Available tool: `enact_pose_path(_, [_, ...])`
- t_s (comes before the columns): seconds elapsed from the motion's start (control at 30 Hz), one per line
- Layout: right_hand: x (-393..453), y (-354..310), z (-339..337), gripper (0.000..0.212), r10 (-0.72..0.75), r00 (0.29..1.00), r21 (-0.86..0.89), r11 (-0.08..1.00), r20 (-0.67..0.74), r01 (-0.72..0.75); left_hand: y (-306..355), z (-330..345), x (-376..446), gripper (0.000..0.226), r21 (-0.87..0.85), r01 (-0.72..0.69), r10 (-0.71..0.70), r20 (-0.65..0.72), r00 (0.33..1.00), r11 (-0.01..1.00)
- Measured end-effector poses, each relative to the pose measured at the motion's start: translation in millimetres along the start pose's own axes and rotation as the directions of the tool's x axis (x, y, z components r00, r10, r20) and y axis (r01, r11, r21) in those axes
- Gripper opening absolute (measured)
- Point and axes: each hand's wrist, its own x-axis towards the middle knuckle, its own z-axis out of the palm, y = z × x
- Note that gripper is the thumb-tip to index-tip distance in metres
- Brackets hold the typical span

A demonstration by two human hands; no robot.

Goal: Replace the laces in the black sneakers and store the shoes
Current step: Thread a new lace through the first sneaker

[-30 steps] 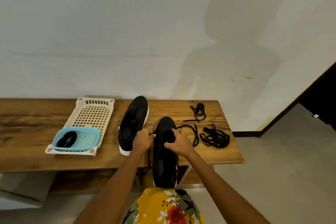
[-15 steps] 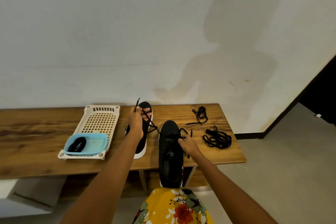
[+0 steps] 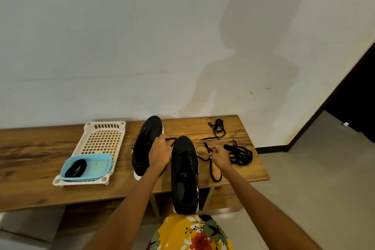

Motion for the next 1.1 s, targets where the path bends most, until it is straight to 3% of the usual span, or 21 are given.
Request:
enact_pose_path(0.07, [0.9,1.3,5.5,0.033,-0.025,1.000,-0.043,0.999,0.020,0.025,-3.1,5.1,-0.2,0.026,0.100,0.013,-0.015,0.020,1.000,0.995])
enact_pose_path(0.17, [-2.9,1.9,15.3,0.030,-0.107,0.994,-0.178,0.979,-0.011,0.103,-6.0,6.9,-4.7,0.041,0.205,-0.064,0.068,-0.015,0.998,0.977])
enact_pose_path(0.3, [-32.4,-7.1,32.1,0.044,-0.220,0.965,-0.120,0.964,0.140,0.237,-7.9,14.5,-3.4,0.038,0.117,-0.066,0.075,-0.072,0.995,0.991])
enact_pose_path(0.4, [-46.2,-10.2,45.5,0.057,-0.262,0.939,-0.275,0.907,0.224,0.319,-11.0,24.9,-2.4,0.023,0.010,-0.093,0.093,0.023,0.995,0.996])
enact_pose_path(0.5, [-45.6,-10.1,49.8,0.047,-0.223,0.961,-0.284,0.923,0.161,0.262,-8.5,35.7,-8.6,0.021,-0.027,-0.094,0.097,0.103,0.990,0.995])
enact_pose_path(0.6, [-43.8,-6.6,45.5,0.032,-0.104,0.989,-0.069,0.991,0.101,0.111,-5.9,45.8,-14.8,0.018,0.050,-0.114,0.105,0.161,0.981,0.992])
enact_pose_path(0.73, [-37.7,1.7,34.5,0.032,-0.006,0.982,0.176,0.984,0.187,-0.028,-2.9,56.3,-14.2,0.017,0.071,-0.075,0.061,0.181,0.982,0.995])
enact_pose_path(1.1, [-27.7,8.7,34.1,0.031,-0.033,0.967,0.163,0.987,0.254,-0.009,2.5,72.3,-21.5,0.018,0.133,-0.010,-0.006,0.117,0.993,0.991])
